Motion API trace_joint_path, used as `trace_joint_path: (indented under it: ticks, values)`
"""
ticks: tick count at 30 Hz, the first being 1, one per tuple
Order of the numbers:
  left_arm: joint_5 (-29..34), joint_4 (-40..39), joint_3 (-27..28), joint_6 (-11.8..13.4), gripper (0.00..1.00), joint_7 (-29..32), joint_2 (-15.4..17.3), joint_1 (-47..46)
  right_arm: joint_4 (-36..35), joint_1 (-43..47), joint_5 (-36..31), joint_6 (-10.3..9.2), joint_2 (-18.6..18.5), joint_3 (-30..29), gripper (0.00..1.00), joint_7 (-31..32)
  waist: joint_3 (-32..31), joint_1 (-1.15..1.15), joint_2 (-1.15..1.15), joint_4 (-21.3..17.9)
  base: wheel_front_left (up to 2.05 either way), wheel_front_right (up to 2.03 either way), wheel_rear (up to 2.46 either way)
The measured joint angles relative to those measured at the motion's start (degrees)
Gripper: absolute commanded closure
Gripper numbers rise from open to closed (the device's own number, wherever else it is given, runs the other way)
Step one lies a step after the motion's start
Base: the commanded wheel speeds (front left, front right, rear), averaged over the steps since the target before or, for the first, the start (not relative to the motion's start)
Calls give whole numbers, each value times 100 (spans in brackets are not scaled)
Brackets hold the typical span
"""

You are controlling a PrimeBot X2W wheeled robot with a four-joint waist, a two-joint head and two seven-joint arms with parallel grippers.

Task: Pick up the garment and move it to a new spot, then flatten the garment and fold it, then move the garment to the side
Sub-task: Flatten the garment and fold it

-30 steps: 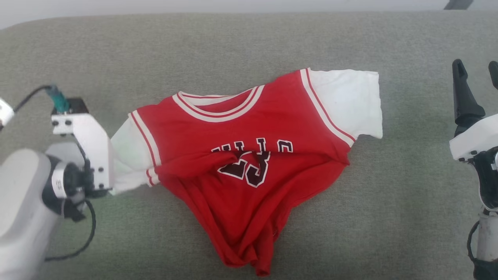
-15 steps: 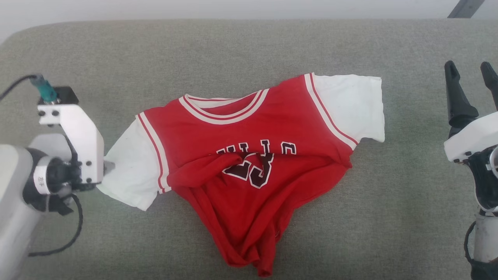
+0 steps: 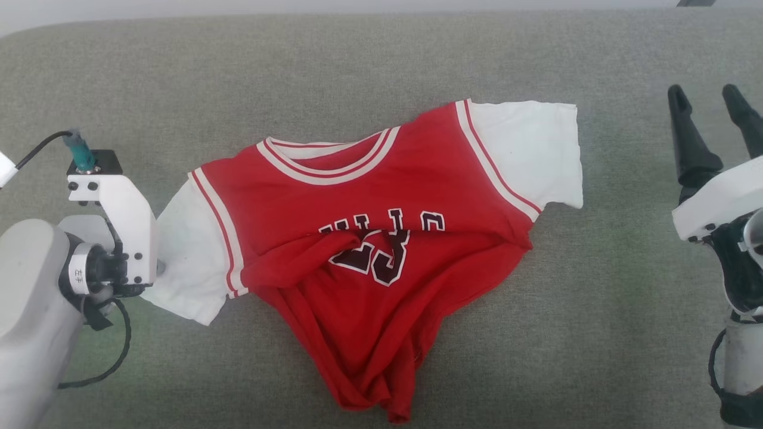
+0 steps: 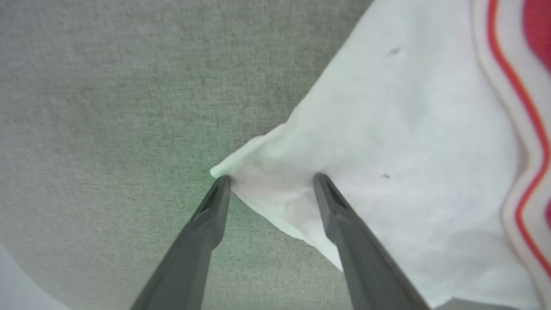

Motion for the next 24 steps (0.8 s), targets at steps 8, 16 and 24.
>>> trace_joint_path:
  ticks: [8, 16, 24]
  values:
    - [-153, 684, 92, -258, 100, -370, -321, -265, 242, -67, 256, 0, -230, 354, 0, 671, 94, 0, 0, 97, 0, 0, 0]
    - [-181, 1206, -20, -660, 100, -775, -731, -759, 1390, -983, 513, 0, -603, 708, 0, 2017, 316, 0, 0, 381, 0, 0, 0]
    - [-133, 1575, -143, -818, 100, -987, -1105, -1224, 2714, -1937, 257, 0, -846, 710, 0, 2691, 547, 0, 0, 718, 0, 0, 0]
